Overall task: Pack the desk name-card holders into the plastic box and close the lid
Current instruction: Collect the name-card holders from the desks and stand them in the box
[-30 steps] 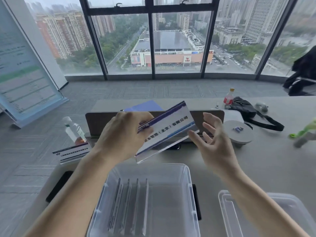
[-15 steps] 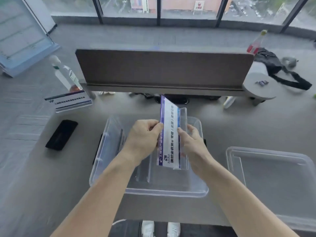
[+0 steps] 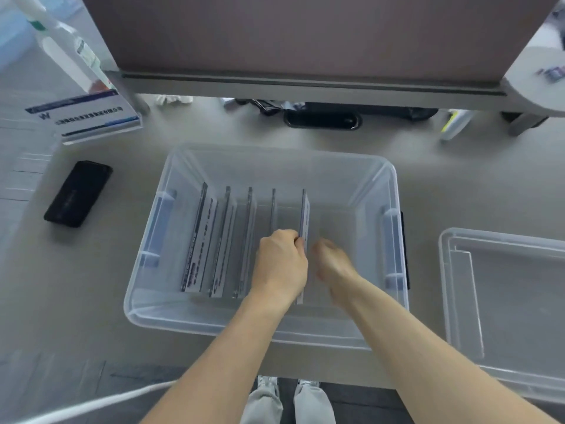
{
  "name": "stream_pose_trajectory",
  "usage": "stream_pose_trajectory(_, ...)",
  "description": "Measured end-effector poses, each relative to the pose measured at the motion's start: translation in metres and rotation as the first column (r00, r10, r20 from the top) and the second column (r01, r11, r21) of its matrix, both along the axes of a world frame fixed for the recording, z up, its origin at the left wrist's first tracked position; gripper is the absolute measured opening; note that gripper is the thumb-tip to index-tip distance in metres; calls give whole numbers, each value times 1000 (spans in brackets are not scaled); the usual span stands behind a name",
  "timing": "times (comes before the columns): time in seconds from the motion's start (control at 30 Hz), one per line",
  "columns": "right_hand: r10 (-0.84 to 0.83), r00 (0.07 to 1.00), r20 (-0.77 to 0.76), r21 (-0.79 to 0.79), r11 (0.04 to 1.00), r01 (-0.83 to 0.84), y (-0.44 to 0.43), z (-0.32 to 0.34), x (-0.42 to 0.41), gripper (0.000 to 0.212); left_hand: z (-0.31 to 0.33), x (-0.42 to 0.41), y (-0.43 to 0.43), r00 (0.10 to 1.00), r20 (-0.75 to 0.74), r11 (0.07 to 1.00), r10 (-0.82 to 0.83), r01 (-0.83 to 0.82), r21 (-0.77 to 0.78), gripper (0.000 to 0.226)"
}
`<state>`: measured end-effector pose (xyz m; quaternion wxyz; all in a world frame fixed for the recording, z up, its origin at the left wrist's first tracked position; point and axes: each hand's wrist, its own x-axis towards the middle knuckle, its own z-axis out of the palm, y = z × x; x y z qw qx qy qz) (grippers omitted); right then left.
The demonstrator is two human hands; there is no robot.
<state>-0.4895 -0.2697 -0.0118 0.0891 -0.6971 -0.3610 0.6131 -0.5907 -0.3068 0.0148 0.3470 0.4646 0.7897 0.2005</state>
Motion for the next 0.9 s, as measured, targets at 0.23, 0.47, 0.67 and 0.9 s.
stream_pose_trajectory(0.23, 12, 998, -56, -79, 997, -17, 4, -46, -12, 41, -10, -2, 2, 999, -43, 1000, -26, 26, 4, 35)
stream_pose_trajectory(0.47, 38, 996, -82, -80, 996, -45, 1, -44, -12, 16, -8, -8, 1, 996, -77, 999, -36, 34, -17, 34)
stream_pose_trajectory(0.67, 51, 988, -146, -58, 996, -60, -1, -49, -9, 40, -10, -6, 0, 994, -101, 999, -36, 37, 5, 33)
stream_pose_trajectory(0.9, 25, 983, -182, -69, 997, -38, -1, -52, -10, 19, -15, -7, 1, 995, -95, 999, -31, 32, 6, 32)
